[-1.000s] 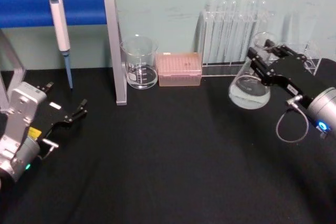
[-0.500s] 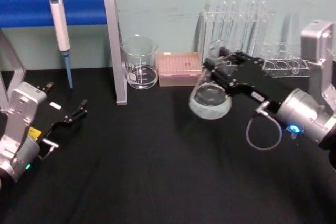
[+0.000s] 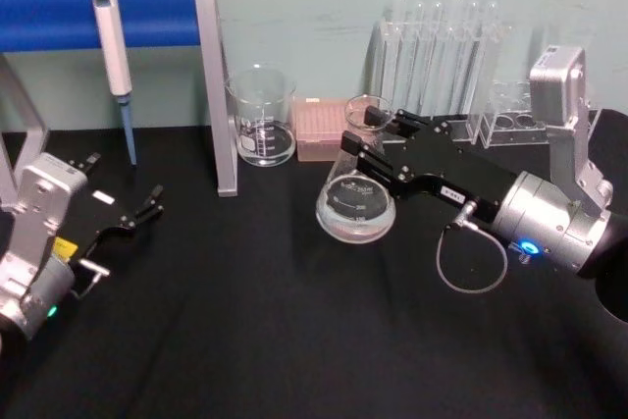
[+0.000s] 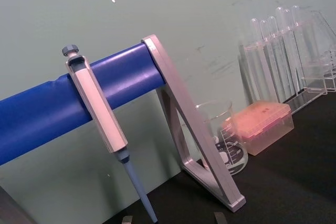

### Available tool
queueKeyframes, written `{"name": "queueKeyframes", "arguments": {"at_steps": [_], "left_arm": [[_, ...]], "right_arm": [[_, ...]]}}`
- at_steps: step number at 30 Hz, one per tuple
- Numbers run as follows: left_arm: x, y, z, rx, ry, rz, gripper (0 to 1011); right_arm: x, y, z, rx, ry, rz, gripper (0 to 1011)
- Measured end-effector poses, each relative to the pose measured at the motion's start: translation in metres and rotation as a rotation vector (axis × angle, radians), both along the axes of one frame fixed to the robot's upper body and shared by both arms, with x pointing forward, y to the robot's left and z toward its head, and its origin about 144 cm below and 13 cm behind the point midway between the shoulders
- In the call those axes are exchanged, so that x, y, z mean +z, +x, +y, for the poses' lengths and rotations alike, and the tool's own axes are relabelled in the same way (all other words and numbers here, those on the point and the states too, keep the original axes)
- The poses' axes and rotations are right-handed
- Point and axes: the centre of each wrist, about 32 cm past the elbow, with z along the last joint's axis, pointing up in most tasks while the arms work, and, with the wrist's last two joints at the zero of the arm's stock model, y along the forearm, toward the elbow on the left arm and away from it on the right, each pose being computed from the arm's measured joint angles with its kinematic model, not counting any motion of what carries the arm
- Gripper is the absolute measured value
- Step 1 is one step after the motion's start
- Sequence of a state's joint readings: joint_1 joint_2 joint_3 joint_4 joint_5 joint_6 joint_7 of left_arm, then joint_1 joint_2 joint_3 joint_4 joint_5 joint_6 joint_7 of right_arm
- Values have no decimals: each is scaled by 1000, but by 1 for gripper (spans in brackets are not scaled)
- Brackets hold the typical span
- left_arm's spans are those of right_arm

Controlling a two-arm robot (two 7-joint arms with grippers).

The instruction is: Grasp the erlenmeyer flask with one hand, shake it three times, then place it back.

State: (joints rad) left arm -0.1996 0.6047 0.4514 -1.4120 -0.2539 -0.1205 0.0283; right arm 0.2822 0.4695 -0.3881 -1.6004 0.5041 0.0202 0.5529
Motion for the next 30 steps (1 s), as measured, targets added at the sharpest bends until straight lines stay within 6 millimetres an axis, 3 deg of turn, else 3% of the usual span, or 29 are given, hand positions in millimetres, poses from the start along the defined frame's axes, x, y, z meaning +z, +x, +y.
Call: {"name": "queueKeyframes", "arguments": {"at_steps": [30], "left_arm": [[0,0,0,0,0,0,1001]], "right_arm": [[-16,12,-14,46,-34,59,466]]}}
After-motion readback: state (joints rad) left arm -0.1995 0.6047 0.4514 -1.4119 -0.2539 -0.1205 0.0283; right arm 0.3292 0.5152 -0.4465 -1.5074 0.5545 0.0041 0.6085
